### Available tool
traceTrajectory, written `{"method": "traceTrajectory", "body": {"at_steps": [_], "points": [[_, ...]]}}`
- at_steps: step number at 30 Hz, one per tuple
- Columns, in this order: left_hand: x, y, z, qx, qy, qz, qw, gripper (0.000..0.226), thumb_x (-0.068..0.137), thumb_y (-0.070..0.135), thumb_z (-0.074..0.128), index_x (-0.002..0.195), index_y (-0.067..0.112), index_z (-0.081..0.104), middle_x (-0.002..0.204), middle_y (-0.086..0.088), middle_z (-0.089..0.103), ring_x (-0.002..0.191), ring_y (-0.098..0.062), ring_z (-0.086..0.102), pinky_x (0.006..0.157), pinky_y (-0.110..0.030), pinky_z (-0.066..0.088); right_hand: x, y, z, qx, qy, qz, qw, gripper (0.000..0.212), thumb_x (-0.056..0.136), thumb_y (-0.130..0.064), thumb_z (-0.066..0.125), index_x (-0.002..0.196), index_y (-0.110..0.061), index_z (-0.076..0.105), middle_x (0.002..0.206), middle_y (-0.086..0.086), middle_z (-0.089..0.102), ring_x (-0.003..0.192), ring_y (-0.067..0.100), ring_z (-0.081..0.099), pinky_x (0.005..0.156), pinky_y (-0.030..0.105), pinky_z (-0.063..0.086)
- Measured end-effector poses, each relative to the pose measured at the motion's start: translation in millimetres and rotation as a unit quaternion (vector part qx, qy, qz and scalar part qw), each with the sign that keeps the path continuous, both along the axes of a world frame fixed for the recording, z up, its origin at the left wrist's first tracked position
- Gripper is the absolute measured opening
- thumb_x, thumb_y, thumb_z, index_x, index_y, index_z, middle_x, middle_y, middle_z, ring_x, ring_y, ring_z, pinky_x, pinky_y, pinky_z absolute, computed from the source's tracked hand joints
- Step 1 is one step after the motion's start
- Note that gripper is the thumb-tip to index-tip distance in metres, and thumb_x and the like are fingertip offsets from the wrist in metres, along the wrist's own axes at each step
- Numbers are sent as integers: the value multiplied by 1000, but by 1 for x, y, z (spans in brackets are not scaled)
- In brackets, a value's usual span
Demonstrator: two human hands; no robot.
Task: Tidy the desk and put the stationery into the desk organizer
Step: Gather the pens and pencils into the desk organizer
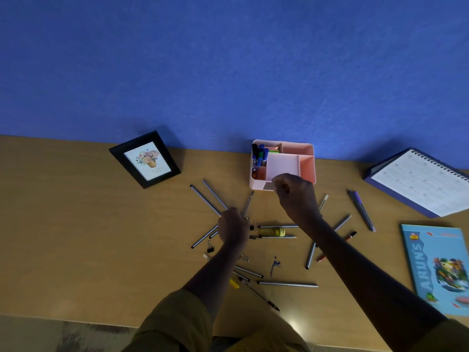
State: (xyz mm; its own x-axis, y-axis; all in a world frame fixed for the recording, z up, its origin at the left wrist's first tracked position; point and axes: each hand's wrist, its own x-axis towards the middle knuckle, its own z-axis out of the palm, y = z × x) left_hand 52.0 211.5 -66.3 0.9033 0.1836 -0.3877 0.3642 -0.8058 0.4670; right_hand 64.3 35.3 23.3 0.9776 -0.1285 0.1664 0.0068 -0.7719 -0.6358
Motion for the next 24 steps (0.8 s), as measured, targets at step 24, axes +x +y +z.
{"method": "traceTrajectory", "body": {"at_steps": [24], "points": [[-7, -10, 88, -580, 307, 318, 684, 19, 85, 18, 84, 98, 7, 75, 79, -6, 71, 71, -15, 64, 64, -26, 51, -61, 24, 18, 48, 12, 63, 997, 21, 94, -7, 77, 114, -13, 76, 106, -1, 75, 94, 6, 71, 78, 21, 61]]}}
